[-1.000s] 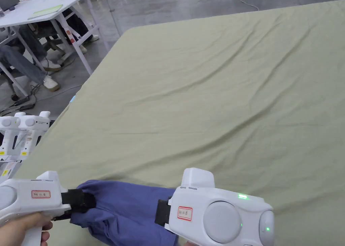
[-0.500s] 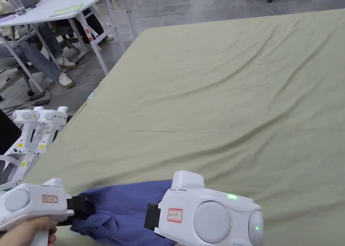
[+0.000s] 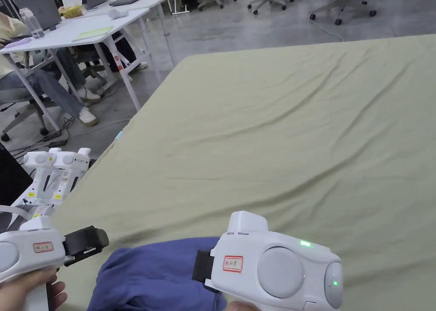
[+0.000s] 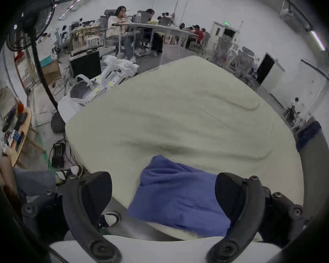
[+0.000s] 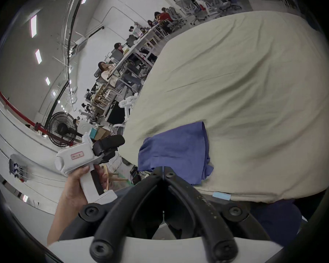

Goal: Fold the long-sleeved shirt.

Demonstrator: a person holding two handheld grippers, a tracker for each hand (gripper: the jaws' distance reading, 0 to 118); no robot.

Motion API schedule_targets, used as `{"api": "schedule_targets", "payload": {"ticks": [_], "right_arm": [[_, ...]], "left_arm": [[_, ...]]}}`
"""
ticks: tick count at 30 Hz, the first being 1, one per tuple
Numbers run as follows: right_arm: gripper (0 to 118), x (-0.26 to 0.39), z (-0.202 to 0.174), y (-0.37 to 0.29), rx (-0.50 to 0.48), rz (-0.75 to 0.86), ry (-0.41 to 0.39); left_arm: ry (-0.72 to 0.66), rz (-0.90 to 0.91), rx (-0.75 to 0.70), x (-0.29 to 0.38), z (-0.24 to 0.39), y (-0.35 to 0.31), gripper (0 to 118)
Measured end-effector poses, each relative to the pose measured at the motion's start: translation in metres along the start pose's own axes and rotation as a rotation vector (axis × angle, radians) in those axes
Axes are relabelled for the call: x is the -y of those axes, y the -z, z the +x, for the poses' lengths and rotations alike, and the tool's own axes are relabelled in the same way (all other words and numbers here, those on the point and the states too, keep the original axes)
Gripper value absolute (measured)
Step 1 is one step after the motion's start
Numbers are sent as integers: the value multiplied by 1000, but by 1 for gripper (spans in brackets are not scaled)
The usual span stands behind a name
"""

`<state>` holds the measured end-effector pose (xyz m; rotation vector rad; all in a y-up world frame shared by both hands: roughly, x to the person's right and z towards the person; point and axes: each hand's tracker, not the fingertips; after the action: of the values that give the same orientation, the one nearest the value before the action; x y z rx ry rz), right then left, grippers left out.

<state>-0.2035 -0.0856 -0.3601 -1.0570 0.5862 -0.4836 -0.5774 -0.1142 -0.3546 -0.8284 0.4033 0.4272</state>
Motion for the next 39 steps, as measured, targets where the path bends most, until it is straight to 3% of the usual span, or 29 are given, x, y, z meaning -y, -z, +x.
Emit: {"api": "schedule_targets", "payload": {"ticks": [1, 2, 3, 4, 6, 9, 16, 18, 22, 30, 39], "right_arm": [[2, -1, 2, -7, -3, 6, 1], [2, -2, 6, -14, -6, 11, 1], [2, -5, 12, -24, -13, 20, 0], [2, -9, 20, -36, -17, 37, -4], [2, -19, 37, -65, 14, 99, -57], [2, -38, 66, -119, 107, 182, -172], [2, -69, 123, -280, 377, 552, -254], [2, -73, 131, -316, 420, 612, -311], [2, -70, 142, -377, 564, 757, -344], [2, -54, 158, -440, 612, 919, -407], [2, -52, 168, -461, 592, 971, -417]], "left_arm": [[-3, -20, 0, -1, 6, -11, 95], [8, -48, 14, 0, 13, -21, 71], [50, -55, 49, 2, 24, -33, 30], [111, -38, 64, 5, 38, -44, 2], [171, 75, 8, 10, 63, -70, 1], [248, 200, 102, 16, 111, -113, 1], [382, 532, 269, 52, 257, -200, 1], [420, 566, 333, 63, 299, -213, 1], [486, 618, 495, 92, 372, -248, 1], [477, 749, 598, 133, 454, -299, 8], [488, 767, 576, 146, 467, -320, 3]]}}
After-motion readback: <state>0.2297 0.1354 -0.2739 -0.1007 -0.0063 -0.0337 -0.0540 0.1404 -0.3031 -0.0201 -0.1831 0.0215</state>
